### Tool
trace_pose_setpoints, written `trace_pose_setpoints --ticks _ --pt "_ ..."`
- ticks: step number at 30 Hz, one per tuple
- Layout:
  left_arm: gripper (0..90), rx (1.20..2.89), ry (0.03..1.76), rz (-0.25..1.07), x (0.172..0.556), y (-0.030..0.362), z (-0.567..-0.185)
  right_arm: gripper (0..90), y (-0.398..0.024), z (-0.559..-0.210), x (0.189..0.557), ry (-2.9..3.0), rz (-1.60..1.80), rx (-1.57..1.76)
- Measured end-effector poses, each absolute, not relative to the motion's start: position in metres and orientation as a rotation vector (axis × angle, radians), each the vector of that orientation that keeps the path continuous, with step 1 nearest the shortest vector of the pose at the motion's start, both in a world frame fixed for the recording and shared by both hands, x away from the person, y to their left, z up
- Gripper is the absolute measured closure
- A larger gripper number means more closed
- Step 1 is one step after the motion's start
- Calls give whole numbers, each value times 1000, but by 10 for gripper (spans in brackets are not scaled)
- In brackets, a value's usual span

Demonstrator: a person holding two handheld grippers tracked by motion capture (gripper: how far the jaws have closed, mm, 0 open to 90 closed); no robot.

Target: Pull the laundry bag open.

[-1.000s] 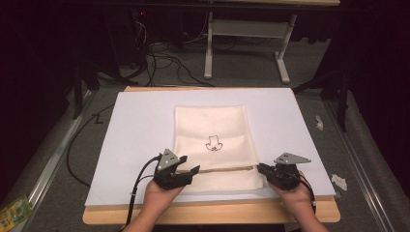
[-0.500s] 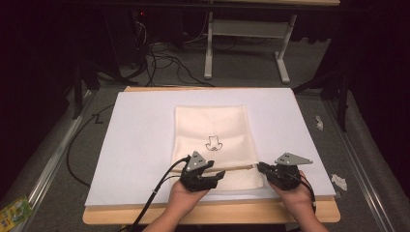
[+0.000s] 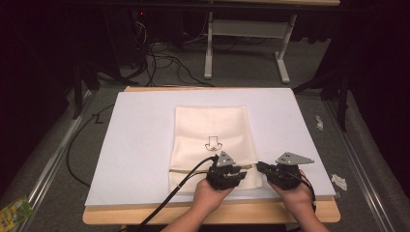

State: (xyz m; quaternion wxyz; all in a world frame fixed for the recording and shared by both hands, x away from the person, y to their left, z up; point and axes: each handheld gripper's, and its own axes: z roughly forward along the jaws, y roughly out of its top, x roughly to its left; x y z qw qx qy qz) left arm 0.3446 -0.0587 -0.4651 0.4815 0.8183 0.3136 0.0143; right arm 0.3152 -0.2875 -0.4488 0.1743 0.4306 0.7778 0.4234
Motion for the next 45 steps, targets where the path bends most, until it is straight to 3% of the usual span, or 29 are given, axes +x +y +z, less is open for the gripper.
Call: trace_pose_setpoints --ticks 3,11,14,45 --pt "801 1993 760 22 346 -64 -466 851 -288 -446 314 2209 1233 1220" --pt "806 1932 768 38 345 -74 -467 851 -288 -446 314 2212 1236 1206" --pt "867 1934 748 58 345 -73 -467 851 -287 -446 313 2207 1238 1212" --pt "877 1976 737 45 346 -62 -462 860 -279 -443 309 2232 1191 1164"
